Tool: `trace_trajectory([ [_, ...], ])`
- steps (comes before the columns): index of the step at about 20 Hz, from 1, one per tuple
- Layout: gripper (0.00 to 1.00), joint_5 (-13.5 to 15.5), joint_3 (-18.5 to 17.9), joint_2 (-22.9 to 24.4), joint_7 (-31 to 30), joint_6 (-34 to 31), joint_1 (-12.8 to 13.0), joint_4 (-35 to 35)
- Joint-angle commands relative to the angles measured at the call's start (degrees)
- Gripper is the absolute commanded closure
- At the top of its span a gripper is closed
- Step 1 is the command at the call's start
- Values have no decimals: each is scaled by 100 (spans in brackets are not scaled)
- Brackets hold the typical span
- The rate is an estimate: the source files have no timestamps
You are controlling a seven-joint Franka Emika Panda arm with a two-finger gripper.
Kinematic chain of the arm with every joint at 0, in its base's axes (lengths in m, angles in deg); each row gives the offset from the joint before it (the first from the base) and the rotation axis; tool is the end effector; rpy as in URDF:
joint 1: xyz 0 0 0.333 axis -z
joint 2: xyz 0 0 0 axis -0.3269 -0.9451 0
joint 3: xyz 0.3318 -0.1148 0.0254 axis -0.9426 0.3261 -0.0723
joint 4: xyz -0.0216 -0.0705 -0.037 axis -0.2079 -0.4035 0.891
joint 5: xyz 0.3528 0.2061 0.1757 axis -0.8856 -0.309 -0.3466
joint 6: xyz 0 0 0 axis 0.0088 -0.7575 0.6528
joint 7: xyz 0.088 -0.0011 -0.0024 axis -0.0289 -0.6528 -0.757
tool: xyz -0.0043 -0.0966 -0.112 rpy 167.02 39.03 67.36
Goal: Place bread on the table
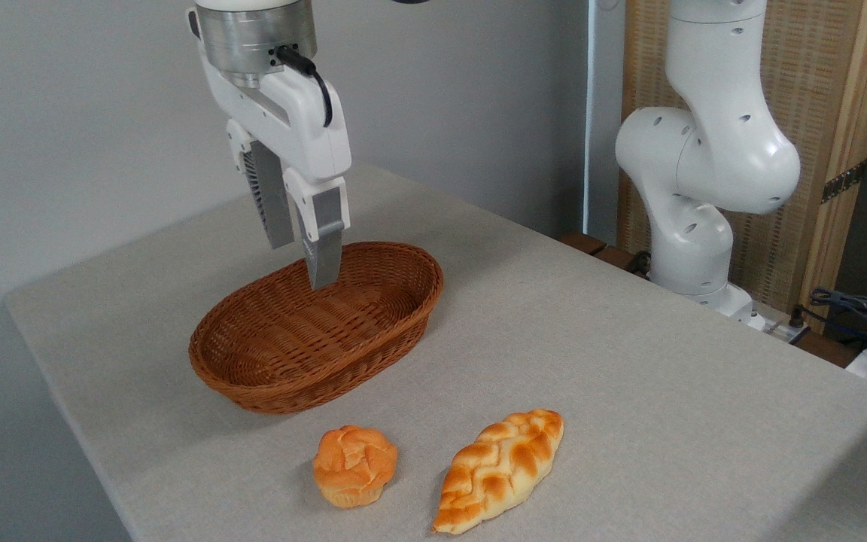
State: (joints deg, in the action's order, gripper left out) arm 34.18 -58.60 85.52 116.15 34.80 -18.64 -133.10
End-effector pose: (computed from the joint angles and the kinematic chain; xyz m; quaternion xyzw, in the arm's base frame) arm 0.6161 -0.0711 0.6026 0.9092 -0.4118 0.0408 0.0458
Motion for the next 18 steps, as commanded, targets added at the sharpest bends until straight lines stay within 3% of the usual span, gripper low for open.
trace_trajectory([
  [1, 0, -227, -451, 253, 76, 120, 509, -305],
  [3, 0, -447, -575, 253, 67, 102, 668, -279],
  [18, 0, -439, -707, 157, 14, -328, 686, 29],
])
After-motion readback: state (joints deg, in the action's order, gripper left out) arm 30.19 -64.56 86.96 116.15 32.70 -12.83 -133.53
